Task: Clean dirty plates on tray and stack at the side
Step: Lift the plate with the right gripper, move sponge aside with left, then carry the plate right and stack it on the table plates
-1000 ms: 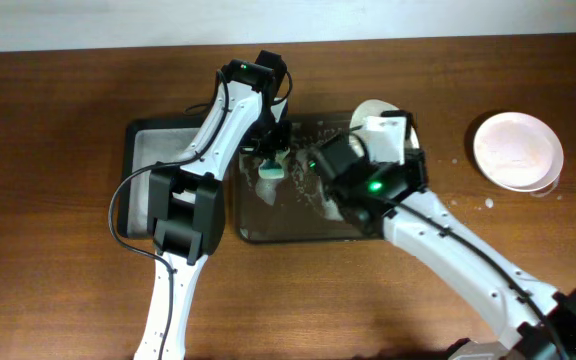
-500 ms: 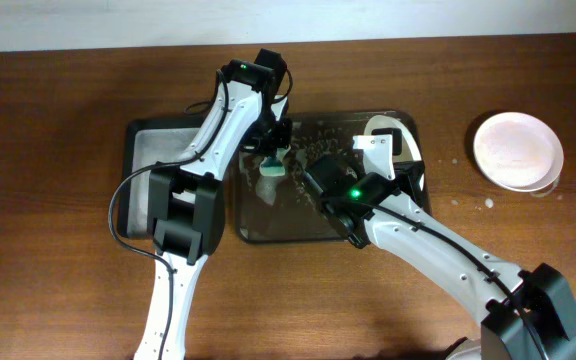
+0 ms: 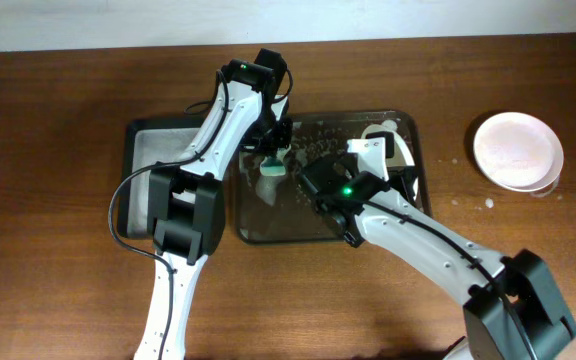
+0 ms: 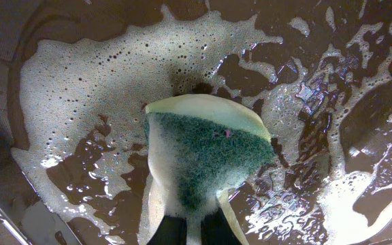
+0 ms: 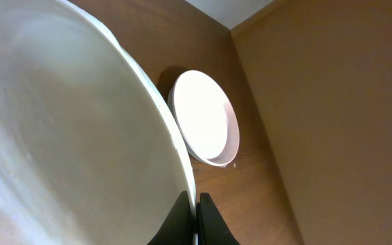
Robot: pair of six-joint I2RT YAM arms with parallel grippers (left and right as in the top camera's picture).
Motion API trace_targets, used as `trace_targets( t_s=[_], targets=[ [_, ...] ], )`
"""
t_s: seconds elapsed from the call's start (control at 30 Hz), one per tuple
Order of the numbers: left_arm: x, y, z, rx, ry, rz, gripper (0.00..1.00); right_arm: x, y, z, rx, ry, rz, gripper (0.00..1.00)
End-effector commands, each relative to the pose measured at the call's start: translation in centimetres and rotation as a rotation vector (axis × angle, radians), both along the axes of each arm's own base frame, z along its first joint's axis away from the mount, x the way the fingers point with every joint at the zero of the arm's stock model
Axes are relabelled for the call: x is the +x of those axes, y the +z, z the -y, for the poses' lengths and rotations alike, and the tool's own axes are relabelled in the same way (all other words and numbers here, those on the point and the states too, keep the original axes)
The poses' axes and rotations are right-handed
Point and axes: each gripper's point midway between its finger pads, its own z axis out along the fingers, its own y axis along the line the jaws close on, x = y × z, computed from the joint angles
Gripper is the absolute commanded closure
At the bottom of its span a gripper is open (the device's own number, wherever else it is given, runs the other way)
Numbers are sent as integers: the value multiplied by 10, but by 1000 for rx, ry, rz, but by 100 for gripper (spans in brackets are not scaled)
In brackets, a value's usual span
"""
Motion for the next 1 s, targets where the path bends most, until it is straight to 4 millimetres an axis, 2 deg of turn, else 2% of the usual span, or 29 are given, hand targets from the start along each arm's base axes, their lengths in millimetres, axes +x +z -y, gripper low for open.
trace_targets(
  t_s=[0.0,0.07,0.13,0.2,0.33,0.43,0.57,0.67,0.77,0.83,0.97],
  targets=[
    [-1,-3,1,-12,-16,-8,99,0,14,7,-103,-3,42,96],
    [-1,-3,1,-12,-16,-8,100,-2,26,11,-178,-2,57,96],
    [-1,-3,1,-12,-16,-9,100,-3,28,13,-200,-1,54,96],
    [-1,-3,1,-12,-16,-9,100,-3,22,11,-161,-2,41,96],
    [-1,-3,1,-11,-16,-9,100,-4,-11,1,-6,-1,-31,96],
    [-1,-3,1,-11,-16,-9,99,-5,-11,4,-27,-2,-31,96],
    [-1,-3,1,-12,-16,-8,100,-4,14,11,-146,-2,29,96],
    [-1,-3,1,-12,-16,-8,100,-5,33,12,-135,-4,62,96],
    [-1,-3,1,-12,-16,-8,99,-6,41,12,-98,-7,92,96],
    [-1,-3,1,-12,-16,-8,99,-6,34,10,-58,-7,75,96],
    [-1,-3,1,-12,-16,-8,99,-4,8,3,41,-7,9,96]
  ],
)
